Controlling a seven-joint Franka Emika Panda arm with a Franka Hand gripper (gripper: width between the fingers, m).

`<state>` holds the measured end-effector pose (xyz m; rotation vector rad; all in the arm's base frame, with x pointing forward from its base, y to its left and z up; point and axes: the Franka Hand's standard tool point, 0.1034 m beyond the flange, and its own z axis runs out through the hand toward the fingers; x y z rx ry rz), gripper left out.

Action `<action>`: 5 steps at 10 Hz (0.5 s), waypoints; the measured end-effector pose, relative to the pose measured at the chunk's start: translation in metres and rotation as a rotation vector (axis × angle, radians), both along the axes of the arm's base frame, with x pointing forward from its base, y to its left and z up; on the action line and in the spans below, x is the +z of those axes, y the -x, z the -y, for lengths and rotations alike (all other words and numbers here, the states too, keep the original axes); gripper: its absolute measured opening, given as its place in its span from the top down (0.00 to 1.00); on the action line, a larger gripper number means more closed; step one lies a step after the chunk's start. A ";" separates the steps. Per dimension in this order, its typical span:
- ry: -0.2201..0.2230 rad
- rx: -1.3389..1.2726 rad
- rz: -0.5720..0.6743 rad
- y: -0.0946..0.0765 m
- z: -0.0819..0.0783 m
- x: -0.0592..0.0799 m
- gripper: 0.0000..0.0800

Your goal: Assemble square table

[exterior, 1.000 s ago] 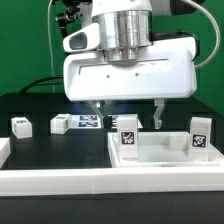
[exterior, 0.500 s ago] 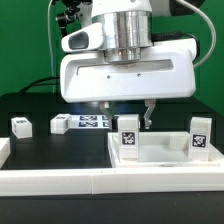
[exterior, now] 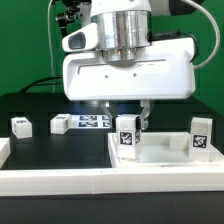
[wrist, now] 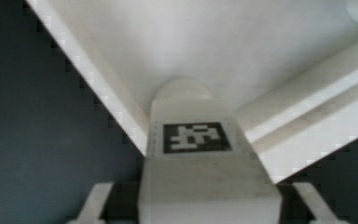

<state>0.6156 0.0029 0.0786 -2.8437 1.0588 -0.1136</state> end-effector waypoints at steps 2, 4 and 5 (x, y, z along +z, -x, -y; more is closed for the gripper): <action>-0.026 -0.248 -0.018 0.000 0.001 0.000 0.64; -0.048 -0.454 -0.033 0.000 0.001 -0.001 0.64; -0.056 -0.525 -0.039 0.000 0.001 -0.001 0.64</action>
Offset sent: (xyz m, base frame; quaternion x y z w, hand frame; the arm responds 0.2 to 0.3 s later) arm 0.0029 0.0029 -0.0068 -0.0193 -0.0134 0.2825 0.9590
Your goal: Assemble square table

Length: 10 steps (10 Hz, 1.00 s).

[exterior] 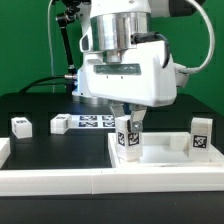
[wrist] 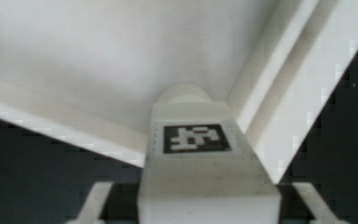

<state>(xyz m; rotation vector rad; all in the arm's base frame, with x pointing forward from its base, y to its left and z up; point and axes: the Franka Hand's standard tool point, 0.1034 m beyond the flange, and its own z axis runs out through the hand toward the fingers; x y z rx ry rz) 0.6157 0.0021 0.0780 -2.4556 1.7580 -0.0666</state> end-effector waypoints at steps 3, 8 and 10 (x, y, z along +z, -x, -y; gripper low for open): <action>-0.032 -0.247 -0.026 0.000 -0.002 -0.001 0.64; -0.052 -0.392 -0.036 -0.001 -0.002 -0.001 0.64; -0.048 -0.358 -0.034 0.000 -0.002 -0.001 0.36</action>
Offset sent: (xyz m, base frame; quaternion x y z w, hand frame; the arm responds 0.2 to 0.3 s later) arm 0.0030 0.0008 -0.0045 -0.0196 -0.0081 0.1535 0.9879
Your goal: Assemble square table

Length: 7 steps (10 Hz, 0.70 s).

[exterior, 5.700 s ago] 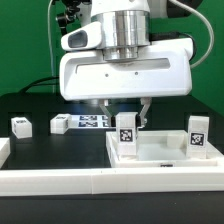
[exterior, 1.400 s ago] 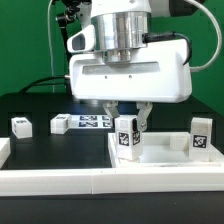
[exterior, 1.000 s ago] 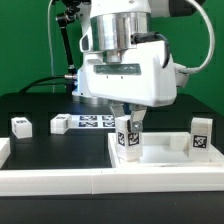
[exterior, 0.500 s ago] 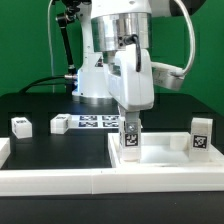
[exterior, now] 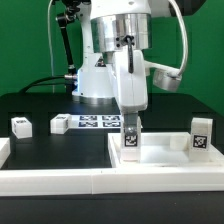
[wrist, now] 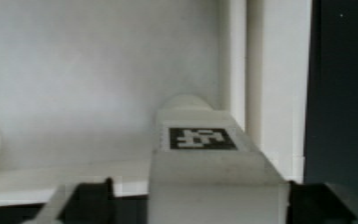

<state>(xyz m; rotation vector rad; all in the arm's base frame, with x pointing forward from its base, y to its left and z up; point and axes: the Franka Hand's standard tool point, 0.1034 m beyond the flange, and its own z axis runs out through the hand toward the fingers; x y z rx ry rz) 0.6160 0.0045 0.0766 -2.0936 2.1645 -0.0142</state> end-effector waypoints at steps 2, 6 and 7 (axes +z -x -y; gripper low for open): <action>0.031 0.253 0.037 -0.001 -0.003 0.000 0.23; 0.069 0.513 0.069 -0.001 -0.002 -0.001 0.19; 0.089 0.603 0.066 0.000 -0.005 -0.002 0.19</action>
Offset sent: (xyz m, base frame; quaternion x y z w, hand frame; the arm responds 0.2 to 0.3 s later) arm 0.0000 0.0000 0.0000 0.0000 0.0000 -0.1938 0.9810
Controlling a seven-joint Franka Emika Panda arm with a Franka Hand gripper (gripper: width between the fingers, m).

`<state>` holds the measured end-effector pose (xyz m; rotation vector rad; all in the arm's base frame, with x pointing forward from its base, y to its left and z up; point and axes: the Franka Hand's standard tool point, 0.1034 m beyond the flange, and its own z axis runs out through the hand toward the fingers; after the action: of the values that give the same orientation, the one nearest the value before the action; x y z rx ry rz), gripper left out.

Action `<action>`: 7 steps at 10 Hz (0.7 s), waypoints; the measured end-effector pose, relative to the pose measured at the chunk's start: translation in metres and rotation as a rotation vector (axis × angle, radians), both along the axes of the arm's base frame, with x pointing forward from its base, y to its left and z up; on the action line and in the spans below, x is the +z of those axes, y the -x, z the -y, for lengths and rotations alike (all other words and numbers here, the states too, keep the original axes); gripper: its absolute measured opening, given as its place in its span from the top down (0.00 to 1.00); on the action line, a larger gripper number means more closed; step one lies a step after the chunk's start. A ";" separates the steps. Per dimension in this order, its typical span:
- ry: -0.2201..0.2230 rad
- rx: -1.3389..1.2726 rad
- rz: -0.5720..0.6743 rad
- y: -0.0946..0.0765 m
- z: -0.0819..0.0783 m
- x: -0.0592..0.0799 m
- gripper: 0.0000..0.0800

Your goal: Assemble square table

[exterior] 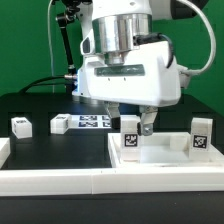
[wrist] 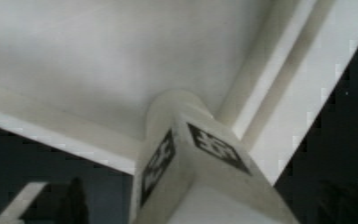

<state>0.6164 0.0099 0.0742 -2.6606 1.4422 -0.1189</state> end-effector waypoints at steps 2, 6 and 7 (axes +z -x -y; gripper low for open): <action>0.040 0.216 0.007 0.000 -0.004 0.000 0.19; 0.099 0.600 0.023 0.000 -0.002 0.001 0.19; 0.109 0.656 0.024 -0.001 -0.001 0.001 0.19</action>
Offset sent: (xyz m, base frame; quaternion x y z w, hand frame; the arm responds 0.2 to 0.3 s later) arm 0.0001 0.0018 0.0027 -0.0005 -0.0174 -0.1964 0.9804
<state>0.6172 0.0106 0.0756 -3.0461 0.5084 -0.1692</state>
